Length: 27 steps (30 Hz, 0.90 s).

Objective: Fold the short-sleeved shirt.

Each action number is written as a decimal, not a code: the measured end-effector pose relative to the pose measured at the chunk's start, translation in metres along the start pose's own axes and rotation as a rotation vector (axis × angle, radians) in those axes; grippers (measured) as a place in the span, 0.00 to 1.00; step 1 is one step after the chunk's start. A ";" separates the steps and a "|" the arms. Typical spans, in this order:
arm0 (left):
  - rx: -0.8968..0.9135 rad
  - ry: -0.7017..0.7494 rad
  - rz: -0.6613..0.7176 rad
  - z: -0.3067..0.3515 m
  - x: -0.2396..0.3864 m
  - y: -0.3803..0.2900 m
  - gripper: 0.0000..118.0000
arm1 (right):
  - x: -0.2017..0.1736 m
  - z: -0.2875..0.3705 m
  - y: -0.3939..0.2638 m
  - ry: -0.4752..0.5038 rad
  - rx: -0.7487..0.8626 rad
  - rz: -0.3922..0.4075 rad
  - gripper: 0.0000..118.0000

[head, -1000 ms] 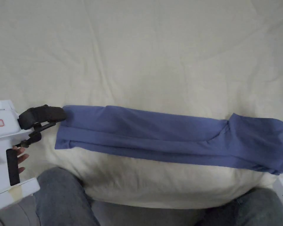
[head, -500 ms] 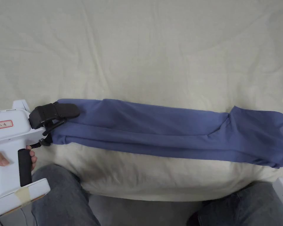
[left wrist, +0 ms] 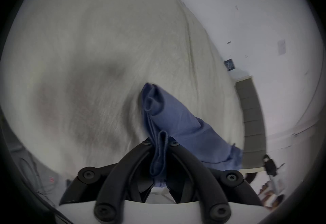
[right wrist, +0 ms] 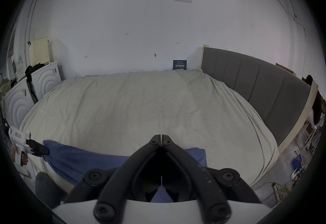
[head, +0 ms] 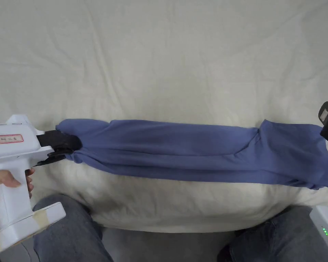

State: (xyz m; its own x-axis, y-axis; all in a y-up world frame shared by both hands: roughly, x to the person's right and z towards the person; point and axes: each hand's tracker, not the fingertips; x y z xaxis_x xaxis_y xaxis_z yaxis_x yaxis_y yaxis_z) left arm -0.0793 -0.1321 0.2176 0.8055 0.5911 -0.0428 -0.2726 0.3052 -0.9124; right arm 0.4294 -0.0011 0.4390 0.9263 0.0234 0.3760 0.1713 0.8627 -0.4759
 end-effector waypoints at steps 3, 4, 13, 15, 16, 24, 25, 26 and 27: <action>0.097 0.147 -0.243 0.025 0.060 -0.008 0.10 | 0.005 0.004 -0.001 0.007 0.016 -0.007 0.01; 0.128 0.186 -0.328 0.033 0.085 -0.014 0.10 | 0.006 0.005 -0.001 0.007 0.022 -0.008 0.01; 0.108 0.131 -0.694 0.003 0.247 -0.077 0.10 | 0.029 0.028 -0.004 0.037 0.071 -0.053 0.01; 0.052 0.107 -0.682 -0.026 0.267 -0.091 0.10 | 0.036 0.034 -0.006 0.033 0.076 -0.059 0.01; 0.041 0.100 -0.698 -0.042 0.277 -0.100 0.10 | 0.039 0.037 -0.006 0.028 0.079 -0.063 0.01; -0.187 0.148 -0.822 -0.164 0.311 -0.181 0.20 | 0.076 0.054 -0.017 -0.035 0.082 -0.115 0.01; -0.209 0.150 -0.800 -0.173 0.310 -0.187 0.34 | 0.080 0.056 -0.019 -0.042 0.082 -0.122 0.01; -0.196 0.126 -0.791 -0.176 0.312 -0.194 0.50 | 0.084 0.059 -0.021 -0.050 0.082 -0.129 0.01; -0.155 0.103 -0.800 -0.173 0.315 -0.198 0.64 | 0.086 0.060 -0.023 -0.058 0.080 -0.135 0.01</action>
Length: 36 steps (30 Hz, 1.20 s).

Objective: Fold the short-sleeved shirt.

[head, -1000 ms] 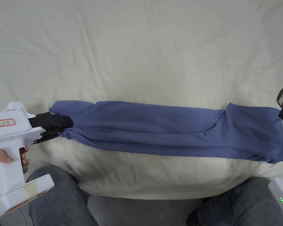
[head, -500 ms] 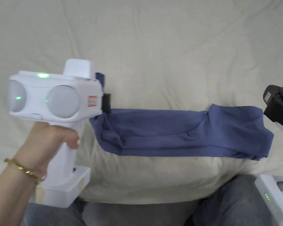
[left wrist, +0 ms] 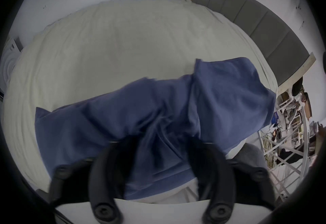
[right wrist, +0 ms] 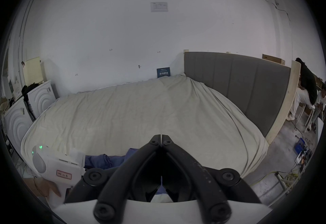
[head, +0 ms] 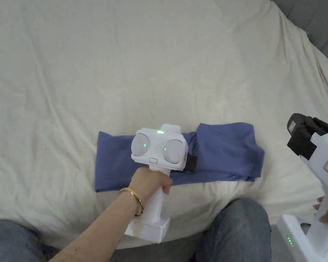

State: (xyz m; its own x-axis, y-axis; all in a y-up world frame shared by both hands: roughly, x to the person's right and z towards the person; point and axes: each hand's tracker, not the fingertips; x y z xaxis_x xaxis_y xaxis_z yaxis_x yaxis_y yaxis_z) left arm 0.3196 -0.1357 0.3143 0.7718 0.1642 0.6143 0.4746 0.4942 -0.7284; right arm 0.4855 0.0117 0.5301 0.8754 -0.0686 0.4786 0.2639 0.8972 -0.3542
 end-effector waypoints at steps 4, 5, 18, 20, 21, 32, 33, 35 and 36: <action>-0.016 -0.154 -0.008 0.016 0.007 0.009 0.77 | 0.008 0.001 -0.003 -0.018 -0.016 -0.004 0.01; 0.005 -0.168 0.000 0.026 0.004 0.012 0.72 | 0.009 0.001 -0.004 -0.019 -0.016 -0.006 0.01; 0.230 0.024 0.090 0.081 -0.054 0.000 0.00 | -0.006 -0.004 -0.008 0.041 -0.012 -0.020 0.01; 0.153 0.013 0.093 0.053 -0.044 -0.015 0.00 | -0.007 -0.004 -0.010 0.050 -0.019 -0.025 0.01; 0.117 0.001 0.074 0.040 -0.037 -0.023 0.00 | -0.007 -0.003 -0.011 0.051 -0.022 -0.026 0.01; 0.057 -0.136 -0.116 0.016 0.031 -0.067 0.02 | 0.001 0.005 -0.014 0.021 -0.036 -0.011 0.01; 0.033 -0.219 -0.072 0.016 0.029 -0.066 0.03 | 0.000 0.005 -0.014 0.021 -0.037 -0.014 0.01; 0.042 -0.302 0.003 0.026 0.025 -0.061 0.12 | -0.001 0.006 -0.013 0.021 -0.037 -0.018 0.01; 0.083 -0.328 0.002 0.035 0.022 -0.057 0.20 | -0.002 0.006 -0.013 0.023 -0.038 -0.015 0.01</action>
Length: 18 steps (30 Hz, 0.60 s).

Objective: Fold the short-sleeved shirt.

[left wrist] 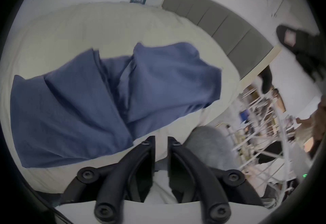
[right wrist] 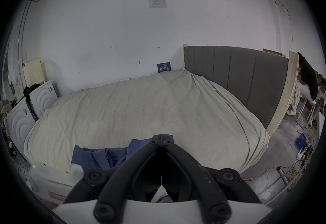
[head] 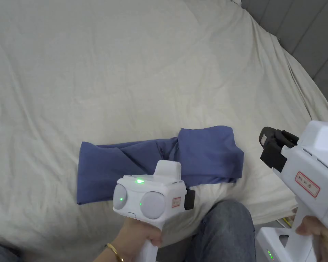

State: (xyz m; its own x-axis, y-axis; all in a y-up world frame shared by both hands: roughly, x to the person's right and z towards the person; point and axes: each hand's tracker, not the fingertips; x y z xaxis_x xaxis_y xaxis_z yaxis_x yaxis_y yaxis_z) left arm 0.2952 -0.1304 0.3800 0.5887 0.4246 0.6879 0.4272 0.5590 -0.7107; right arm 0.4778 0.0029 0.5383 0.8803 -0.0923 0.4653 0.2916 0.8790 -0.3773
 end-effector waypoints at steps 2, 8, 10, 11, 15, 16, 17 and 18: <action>0.094 -0.064 -0.003 0.024 -0.005 0.014 0.66 | -0.003 0.001 0.002 0.001 0.000 0.010 0.01; 0.245 -0.252 0.165 0.096 -0.068 0.054 1.00 | -0.008 -0.003 0.007 0.014 0.006 0.021 0.01; 0.277 -0.243 0.217 0.113 -0.101 0.059 1.00 | -0.011 -0.005 0.007 0.020 0.004 0.020 0.01; 0.291 -0.223 0.236 0.119 -0.115 0.059 1.00 | -0.012 -0.007 0.007 0.023 0.002 0.020 0.01; 0.268 -0.078 0.349 0.127 -0.180 0.047 1.00 | -0.018 -0.011 0.006 0.033 -0.006 0.026 0.01; 0.255 -0.074 0.368 0.126 -0.197 0.042 1.00 | -0.020 -0.013 0.005 0.036 -0.010 0.027 0.01; 0.231 -0.078 0.386 0.125 -0.209 0.036 1.00 | -0.021 -0.014 0.005 0.039 -0.015 0.028 0.01; 0.199 -0.074 0.408 0.123 -0.222 0.030 1.00 | -0.022 -0.015 0.005 0.041 -0.020 0.031 0.01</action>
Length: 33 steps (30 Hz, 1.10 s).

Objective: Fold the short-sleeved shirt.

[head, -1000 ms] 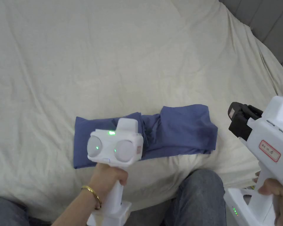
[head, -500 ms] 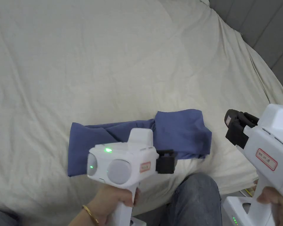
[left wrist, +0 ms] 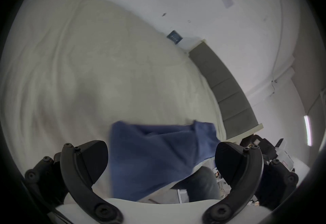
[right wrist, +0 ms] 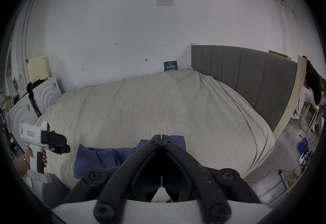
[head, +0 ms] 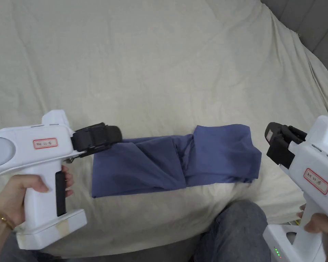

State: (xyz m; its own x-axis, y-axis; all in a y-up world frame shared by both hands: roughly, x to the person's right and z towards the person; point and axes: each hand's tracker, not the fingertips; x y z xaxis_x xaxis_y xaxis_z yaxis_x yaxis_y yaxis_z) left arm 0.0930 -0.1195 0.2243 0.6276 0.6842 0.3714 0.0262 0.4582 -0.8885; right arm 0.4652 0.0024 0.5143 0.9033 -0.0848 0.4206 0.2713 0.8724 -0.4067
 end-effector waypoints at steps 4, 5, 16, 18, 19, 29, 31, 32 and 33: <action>-0.055 -0.038 0.115 -0.002 -0.040 -0.014 1.00 | -0.004 -0.004 0.001 0.002 -0.014 0.011 0.01; -0.072 -0.048 0.147 -0.004 -0.046 -0.018 1.00 | -0.004 -0.005 0.001 0.002 -0.019 0.012 0.01; -0.084 -0.199 0.279 -0.048 -0.034 -0.035 0.92 | -0.014 -0.007 0.002 0.000 -0.033 0.030 0.01; -0.074 -0.183 0.298 -0.045 -0.035 -0.031 0.65 | -0.015 -0.006 0.002 -0.001 -0.034 0.029 0.01; -0.069 -0.117 0.311 -0.042 -0.038 -0.029 0.27 | -0.014 -0.005 0.001 -0.002 -0.035 0.028 0.01; -0.069 0.069 0.450 -0.023 -0.041 -0.020 0.08 | -0.013 -0.006 -0.001 -0.012 -0.049 0.025 0.01; -0.036 0.114 0.461 -0.002 -0.044 -0.013 0.08 | -0.014 -0.005 0.001 -0.008 -0.045 0.023 0.01; -0.011 0.145 0.440 0.012 -0.045 -0.008 0.08 | -0.014 -0.005 0.002 -0.005 -0.044 0.021 0.01; 0.005 0.183 0.422 0.026 -0.048 -0.003 0.08 | -0.014 -0.006 0.003 0.001 -0.041 0.019 0.01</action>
State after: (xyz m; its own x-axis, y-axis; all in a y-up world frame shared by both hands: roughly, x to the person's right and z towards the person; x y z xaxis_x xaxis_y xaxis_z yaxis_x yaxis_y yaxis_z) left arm 0.0425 -0.1393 0.2157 0.7098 0.7003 -0.0763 -0.2642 0.1642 -0.9504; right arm 0.4548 0.0033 0.5026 0.9086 -0.0690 0.4119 0.2676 0.8534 -0.4474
